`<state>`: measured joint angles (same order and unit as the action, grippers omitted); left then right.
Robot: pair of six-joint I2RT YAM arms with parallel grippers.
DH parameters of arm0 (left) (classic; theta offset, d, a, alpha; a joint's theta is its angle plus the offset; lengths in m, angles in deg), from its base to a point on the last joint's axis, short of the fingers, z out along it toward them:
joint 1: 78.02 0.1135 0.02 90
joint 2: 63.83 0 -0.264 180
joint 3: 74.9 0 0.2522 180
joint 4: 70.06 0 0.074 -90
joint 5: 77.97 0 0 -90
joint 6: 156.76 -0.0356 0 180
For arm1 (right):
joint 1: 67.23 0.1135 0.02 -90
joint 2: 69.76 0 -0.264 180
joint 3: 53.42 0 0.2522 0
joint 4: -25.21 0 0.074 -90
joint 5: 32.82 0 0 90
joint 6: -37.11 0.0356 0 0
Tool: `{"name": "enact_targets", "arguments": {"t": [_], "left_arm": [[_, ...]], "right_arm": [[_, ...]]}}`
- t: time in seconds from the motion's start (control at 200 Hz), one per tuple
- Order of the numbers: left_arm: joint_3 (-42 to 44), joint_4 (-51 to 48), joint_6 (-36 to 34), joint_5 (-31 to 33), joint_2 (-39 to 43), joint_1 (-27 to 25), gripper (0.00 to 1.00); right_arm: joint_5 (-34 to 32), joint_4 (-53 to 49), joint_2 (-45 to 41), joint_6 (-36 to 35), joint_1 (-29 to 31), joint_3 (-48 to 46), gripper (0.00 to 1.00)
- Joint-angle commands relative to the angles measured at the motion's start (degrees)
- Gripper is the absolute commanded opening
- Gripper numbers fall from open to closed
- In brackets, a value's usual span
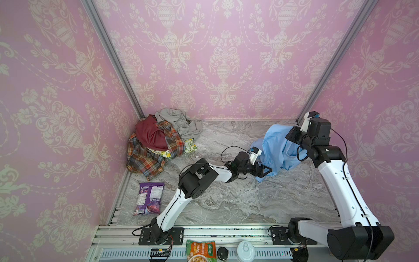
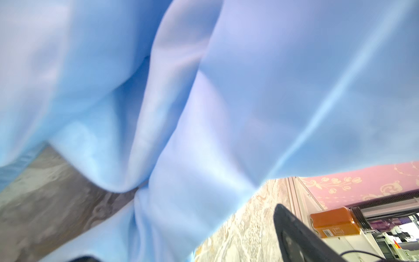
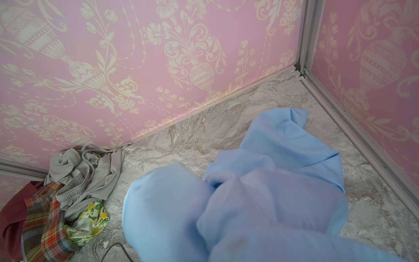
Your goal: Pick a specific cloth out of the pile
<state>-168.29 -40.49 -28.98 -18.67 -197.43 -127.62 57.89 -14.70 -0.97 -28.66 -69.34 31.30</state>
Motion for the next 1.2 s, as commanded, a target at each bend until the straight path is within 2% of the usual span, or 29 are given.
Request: {"name": "enact_targets", "arguments": {"t": [0.0, 0.145, 0.275, 0.53, 0.821, 1.196], "left_arm": [[3.88, 7.23, 2.85, -2.05, 3.56, 1.24, 0.92], [9.63, 11.94, 5.00, -1.34, 5.88, 2.27, 0.90], [13.45, 13.04, 4.09, 0.37, 8.54, 3.09, 0.90], [11.10, 15.00, 6.77, 0.18, 7.60, 3.12, 0.89], [8.35, 14.88, 6.61, -0.09, 7.25, 1.35, 0.87], [16.68, 9.78, -0.85, 2.52, 16.42, 1.44, 0.88]], "right_arm": [[0.74, 1.19, -1.41, 0.64, 0.12, -2.42, 0.00], [1.01, 0.82, -1.77, 0.07, 0.17, -6.37, 0.00], [0.84, 0.68, -1.47, -0.34, 0.09, -9.05, 0.00], [4.45, 2.24, 1.76, 0.29, 0.16, -14.77, 0.00], [7.27, 3.47, 12.84, 0.19, 0.18, -15.15, 0.00], [7.13, 1.12, 29.94, -0.46, 0.62, -9.61, 0.00]]}}
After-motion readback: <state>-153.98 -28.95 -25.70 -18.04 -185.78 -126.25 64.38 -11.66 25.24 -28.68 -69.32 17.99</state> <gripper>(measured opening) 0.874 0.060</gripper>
